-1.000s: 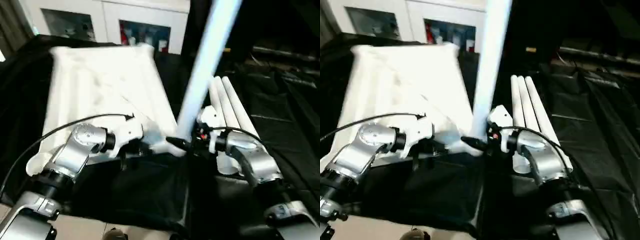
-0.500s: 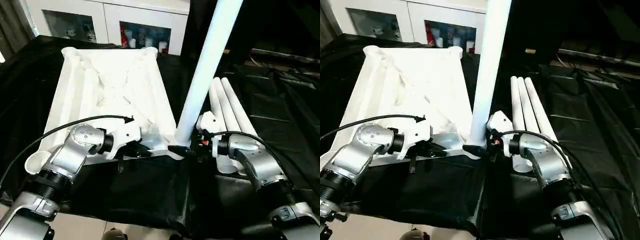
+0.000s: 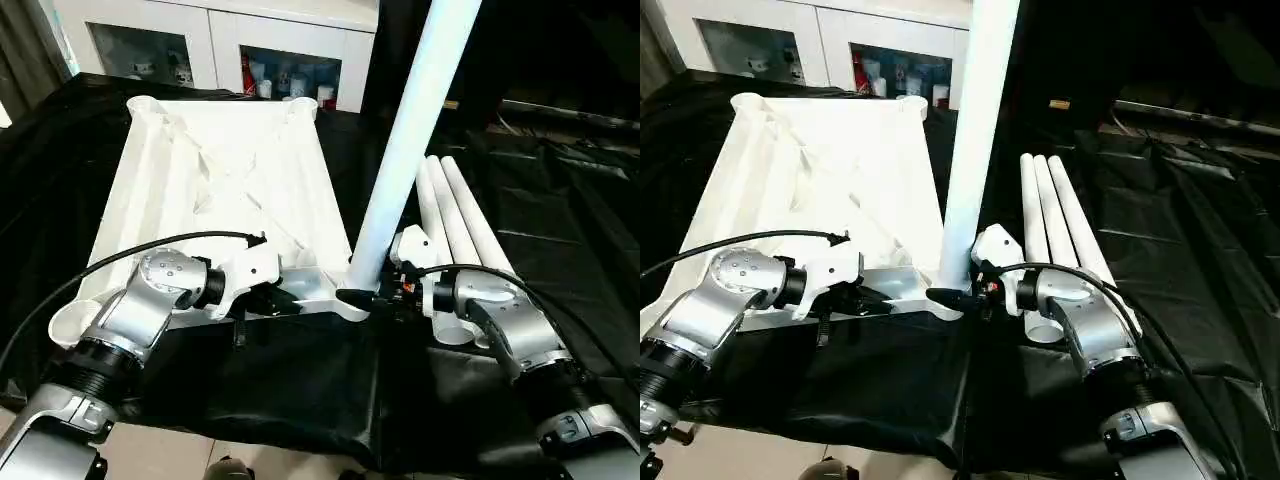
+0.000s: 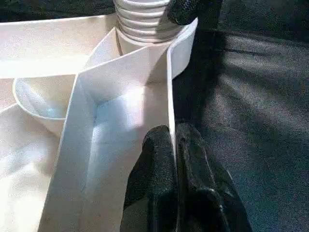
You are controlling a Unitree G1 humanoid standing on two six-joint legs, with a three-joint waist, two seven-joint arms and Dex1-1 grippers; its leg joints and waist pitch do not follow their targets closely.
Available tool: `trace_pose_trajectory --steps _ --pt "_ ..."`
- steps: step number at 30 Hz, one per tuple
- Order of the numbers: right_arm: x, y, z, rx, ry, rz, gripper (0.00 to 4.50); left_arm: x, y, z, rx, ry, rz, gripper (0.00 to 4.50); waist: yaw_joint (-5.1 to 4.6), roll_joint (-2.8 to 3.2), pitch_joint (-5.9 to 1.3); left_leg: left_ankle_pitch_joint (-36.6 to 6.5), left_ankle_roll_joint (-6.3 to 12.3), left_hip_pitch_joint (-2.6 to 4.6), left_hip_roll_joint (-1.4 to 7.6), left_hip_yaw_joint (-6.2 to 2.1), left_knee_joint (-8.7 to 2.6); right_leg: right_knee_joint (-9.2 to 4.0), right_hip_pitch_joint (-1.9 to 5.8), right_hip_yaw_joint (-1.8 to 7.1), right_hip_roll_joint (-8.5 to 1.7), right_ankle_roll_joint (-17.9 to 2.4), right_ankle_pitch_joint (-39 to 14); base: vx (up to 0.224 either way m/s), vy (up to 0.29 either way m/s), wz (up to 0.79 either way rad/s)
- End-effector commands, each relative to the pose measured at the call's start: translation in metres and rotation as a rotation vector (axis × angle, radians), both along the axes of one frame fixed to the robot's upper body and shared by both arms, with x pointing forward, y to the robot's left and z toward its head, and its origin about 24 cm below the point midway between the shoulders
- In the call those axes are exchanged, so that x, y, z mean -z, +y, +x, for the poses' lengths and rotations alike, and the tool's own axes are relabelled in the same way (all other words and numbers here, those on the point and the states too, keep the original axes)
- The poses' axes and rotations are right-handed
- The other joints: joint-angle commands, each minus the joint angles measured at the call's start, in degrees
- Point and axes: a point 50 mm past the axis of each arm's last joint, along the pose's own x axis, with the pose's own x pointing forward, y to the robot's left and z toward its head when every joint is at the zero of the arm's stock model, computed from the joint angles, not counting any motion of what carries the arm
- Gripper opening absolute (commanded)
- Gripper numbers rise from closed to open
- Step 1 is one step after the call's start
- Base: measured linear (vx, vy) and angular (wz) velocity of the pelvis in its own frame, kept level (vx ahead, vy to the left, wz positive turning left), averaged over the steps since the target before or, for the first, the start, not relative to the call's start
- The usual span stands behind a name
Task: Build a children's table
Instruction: Rotate leg to tighten
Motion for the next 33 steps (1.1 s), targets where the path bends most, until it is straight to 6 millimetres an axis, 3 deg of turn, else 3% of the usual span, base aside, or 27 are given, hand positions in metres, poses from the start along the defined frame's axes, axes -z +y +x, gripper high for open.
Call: trace_pose_trajectory --steps 1,5,6,8,10,11,12,13,14,16,17,18,19,20,21,22,23,24,26,27,28,29,30,32,33 --pt "0.012 -0.002 -0.002 0.04 0.033 -0.035 2.7 0.005 -0.003 -0.002 0.016 0.013 0.02 0.0 0.06 0.39 -4.16 -6.6 2.21 0.1 2.04 -0.33 -3.26 -3.56 3.73 3.83 -5.04 -9.8 -8.4 0.0 0.0 0.0" --pt "0.026 -0.001 0.004 0.233 0.088 -0.004 2.68 0.007 -0.005 0.009 -0.127 0.007 0.004 0.0 -0.16 0.47 -3.7 -9.5 1.08 0.27 2.05 -0.33 -3.51 -4.32 3.4 3.72 -5.12 -8.8 -14.3 0.0 0.0 0.0" --pt "0.026 -0.001 0.004 0.233 0.088 -0.004 2.67 0.007 -0.005 0.009 -0.127 0.007 0.004 0.0 -0.2 0.47 -3.56 -11.5 0.34 0.56 1.93 -0.42 -3.56 -4.99 3.27 3.62 -5.26 -7.6 -19.2 0.0 0.0 0.0" --pt "0.034 0.0 0.006 0.328 0.125 -0.003 2.67 0.007 -0.007 0.015 -0.195 -0.011 0.004 0.0 -0.15 0.3 -3.65 -11.9 -0.19 0.35 2.05 -0.66 -3.71 -5.05 3.46 3.59 -5.37 -6.4 -21.4 0.0 0.0 0.0" --pt "0.051 0.006 0.011 0.525 0.182 -0.049 2.67 0.011 -0.012 0.026 -0.326 -0.053 0.013 0.0 -0.57 0.63 -3.24 -15.3 -1.23 0.95 1.98 -0.73 -3.86 -5.77 2.71 3.44 -5.19 -5.3 -25.8 0.0 0.0 0.0" --pt "0.053 0.007 0.011 0.555 0.191 -0.056 2.67 0.011 -0.013 0.028 -0.345 -0.058 0.013 0.0 -0.64 0.51 -3.25 -16.2 -1.56 1.08 1.89 -0.82 -3.82 -5.95 2.76 3.33 -5.36 -4.9 -27.6 0.0 0.0 0.0" --pt "0.06 0.013 0.012 0.633 0.226 -0.057 2.66 0.013 -0.017 0.033 -0.41 -0.066 0.014 0.0 -0.77 0.8 -3.09 -18.3 -2.09 1.39 1.8 -1.1 -3.91 -6.42 2.68 3.06 -5.51 -3.9 -31.1 0.0 0.0 0.0" --pt "0.064 0.02 0.013 0.694 0.253 -0.053 2.66 0.015 -0.021 0.037 -0.467 -0.07 0.016 0.0 -1.12 1.02 -2.87 -21.4 -2.31 2.1 1.65 -1.14 -3.71 -7.28 2.04 2.64 -5.5 -2.6 -35.2 0.0 0.0 0.0" --pt "0.066 0.025 0.014 0.728 0.267 -0.05 2.66 0.017 -0.023 0.039 -0.502 -0.071 0.019 0.0 -1.23 0.77 -2.98 -22.4 -2.49 2.48 1.62 -1.35 -3.55 -7.53 2.15 2.32 -5.6 -2.0 -36.3 0.0 0.0 0.0" --pt "0.068 0.037 0.014 0.768 0.303 -0.023 2.66 0.018 -0.031 0.041 -0.547 -0.069 0.012 0.0 -1.83 1.14 -2.72 -26.1 -2.3 3.01 1.49 -1.64 -3.44 -8.47 1.85 1.49 -5.58 -0.5 -39.3 0.0 0.0 0.0" --pt "0.068 0.053 0.015 0.804 0.328 -0.003 2.66 0.019 -0.044 0.042 -0.576 -0.064 -0.002 0.0 -2.29 1.14 -2.72 -28.3 -1.86 3.77 1.38 -1.84 -3.13 -9.42 1.79 0.3 -5.43 0.4 -40.0 0.0 0.0 0.0" --pt "0.066 0.065 0.015 0.804 0.337 0.006 2.66 0.019 -0.055 0.041 -0.579 -0.057 -0.016 0.0 -2.79 1.7 -2.59 -31.1 -1.77 4.23 1.94 -2.2 -3.41 -9.74 2.07 -0.87 -5.45 0.3 -38.2 0.0 0.0 0.0" --pt "0.065 0.069 0.016 0.798 0.34 0.009 2.66 0.019 -0.058 0.04 -0.579 -0.055 -0.02 0.0 -3.05 2.21 -2.79 -32.8 -1.83 3.57 2.48 -2.71 -4.03 -9.42 3.22 -1.36 -5.49 0.7 -35.5 0.0 0.0 0.0" --pt "0.064 0.07 0.016 0.795 0.342 0.011 2.66 0.019 -0.059 0.04 -0.578 -0.054 -0.021 0.0 -3.11 2.41 -2.71 -34.4 -1.77 3.55 2.77 -2.84 -4.4 -9.32 3.32 -1.34 -5.41 0.6 -34.1 -0.006 0.054 -0.05" --pt "0.062 0.076 0.017 0.78 0.337 0.019 2.66 0.019 -0.062 0.04 -0.572 -0.056 -0.024 0.0 -3.52 2.41 -2.61 -38.9 -2.26 3.48 3.16 -3.31 -5.24 -8.36 3.66 -1.41 -5.35 -0.2 -31.0 0.0 0.0 0.0" --pt "0.062 0.076 0.017 0.78 0.336 0.019 2.66 0.019 -0.063 0.04 -0.572 -0.056 -0.024 0.0 -3.52 2.41 -2.61 -38.9 -2.26 3.48 3.16 -3.31 -5.24 -8.36 3.66 -1.41 -5.35 -0.2 -31.0 0.0 0.0 0.0" --pt "0.061 0.078 0.018 0.775 0.331 0.021 2.66 0.019 -0.063 0.04 -0.571 -0.058 -0.024 0.0 -3.67 2.29 -2.52 -39.9 -2.47 4.11 2.69 -3.1 -4.88 -9.0 3.05 -1.65 -5.68 -0.2 -33.0 0.0 0.0 0.0" --pt "0.058 0.08 0.019 0.772 0.328 0.039 3.22 0.019 -0.062 0.04 -0.567 -0.062 -0.02 0.0 -3.91 1.98 -2.53 -38.4 -2.24 4.42 2.05 -2.94 -4.13 -9.91 2.65 -2.02 -6.21 0.5 -36.2 0.0 0.0 0.0" --pt "0.055 0.083 0.021 0.774 0.329 0.062 3.36 0.019 -0.06 0.041 -0.565 -0.069 -0.01 0.0 -4.11 1.98 -2.55 -35.9 -1.84 4.14 1.69 -2.9 -3.58 -10.74 2.79 -2.62 -6.73 1.8 -39.4 0.0 0.0 0.0" --pt "0.054 0.084 0.022 0.772 0.329 0.07 3.42 0.019 -0.058 0.041 -0.568 -0.07 -0.004 0.0 -4.7 2.36 -2.73 -36.4 -1.93 2.83 2.34 -3.46 -4.35 -10.02 4.21 -3.44 -6.69 2.3 -37.0 0.0 0.0 0.0" --pt "0.053 0.085 0.023 0.77 0.329 0.072 3.56 0.019 -0.057 0.041 -0.571 -0.069 -0.002 0.0 -4.7 2.36 -2.73 -36.4 -1.93 2.83 2.34 -3.46 -4.35 -10.02 4.21 -3.44 -6.69 2.3 -37.0 0.0 0.0 0.0" --pt "0.052 0.084 0.025 0.769 0.318 0.071 3.56 0.019 -0.055 0.041 -0.563 -0.07 0.003 0.0 -5.2 2.58 -2.92 -37.7 -2.48 0.18 3.4 -4.5 -6.1 -7.46 6.35 -2.64 -6.64 1.9 -32.3 -0.02 0.029 -0.27" --pt "0.046 0.081 0.028 0.746 0.295 0.087 3.8 0.018 -0.05 0.04 -0.531 -0.077 0.011 0.0 -5.62 2.39 -3.15 -39.4 -3.05 0.92 3.2 -4.4 -6.15 -7.25 4.95 -1.37 -6.83 -1.0 -28.6 -0.036 0.009 -0.18" --pt "0.042 0.077 0.031 0.73 0.273 0.097 3.8 0.018 -0.046 0.038 -0.515 -0.073 0.018 0.0 -5.75 1.86 -3.15 -36.4 -2.89 1.74 2.2 -3.87 -4.85 -8.68 3.93 -1.49 -7.65 -1.3 -32.8 -0.018 0.005 -0.09" --pt "0.04 0.075 0.032 0.723 0.26 0.1 3.8 0.018 -0.045 0.038 -0.505 -0.075 0.02 0.0 -5.57 1.77 -3.1 -32.1 -1.79 1.8 1.76 -3.41 -4.17 -9.38 3.76 -1.43 -8.09 -1.4 -35.0 0.0 0.0 0.0"
